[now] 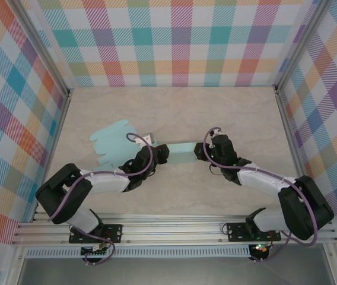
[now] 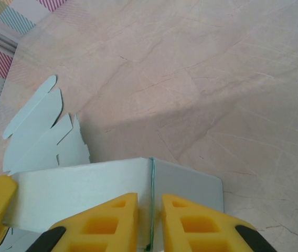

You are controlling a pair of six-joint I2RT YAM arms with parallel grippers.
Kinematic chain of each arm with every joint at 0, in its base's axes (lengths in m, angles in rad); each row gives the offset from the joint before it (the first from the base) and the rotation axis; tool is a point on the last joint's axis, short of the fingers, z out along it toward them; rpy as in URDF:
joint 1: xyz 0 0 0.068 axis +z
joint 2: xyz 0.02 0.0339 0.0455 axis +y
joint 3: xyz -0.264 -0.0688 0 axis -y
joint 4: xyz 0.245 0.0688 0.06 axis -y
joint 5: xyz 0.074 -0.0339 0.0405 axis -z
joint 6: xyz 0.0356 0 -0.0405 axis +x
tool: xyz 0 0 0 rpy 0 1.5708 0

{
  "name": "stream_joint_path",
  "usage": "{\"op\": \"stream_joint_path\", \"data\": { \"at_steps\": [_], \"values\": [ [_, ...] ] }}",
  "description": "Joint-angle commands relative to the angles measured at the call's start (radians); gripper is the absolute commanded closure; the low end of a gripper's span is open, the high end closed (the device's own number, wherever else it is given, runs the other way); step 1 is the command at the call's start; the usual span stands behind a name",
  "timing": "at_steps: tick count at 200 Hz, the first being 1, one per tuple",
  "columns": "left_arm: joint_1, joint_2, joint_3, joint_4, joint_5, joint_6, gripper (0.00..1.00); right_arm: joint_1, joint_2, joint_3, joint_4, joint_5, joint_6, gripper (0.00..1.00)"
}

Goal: Fold the paper box

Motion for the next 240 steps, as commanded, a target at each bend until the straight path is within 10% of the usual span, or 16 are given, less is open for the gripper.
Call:
{"op": "stream_joint_path", "data": {
  "at_steps": [1,91,188,240],
  "values": [
    [0.014,-0.031,0.031,-0.143,0.098,0.056,0.63,0.004,0.029,0.014,-0.152,0.004,-0.041,0.78],
    [0.084,-0.194,0.119,-0.31,0.13,0.297,0.3,0.004,0.035,0.228,-0.294,-0.018,-0.124,0.53],
    [0.117,-0.061,0.477,-0.803,0.509,1.086,0.16,0.005,-0.233,0.278,-0.65,0.163,-0.118,0.0],
    [0.116,0.065,0.613,-0.997,0.503,1.227,0.05,0.004,-0.483,0.231,-0.839,0.311,-0.054,0.0]
  ]
}}
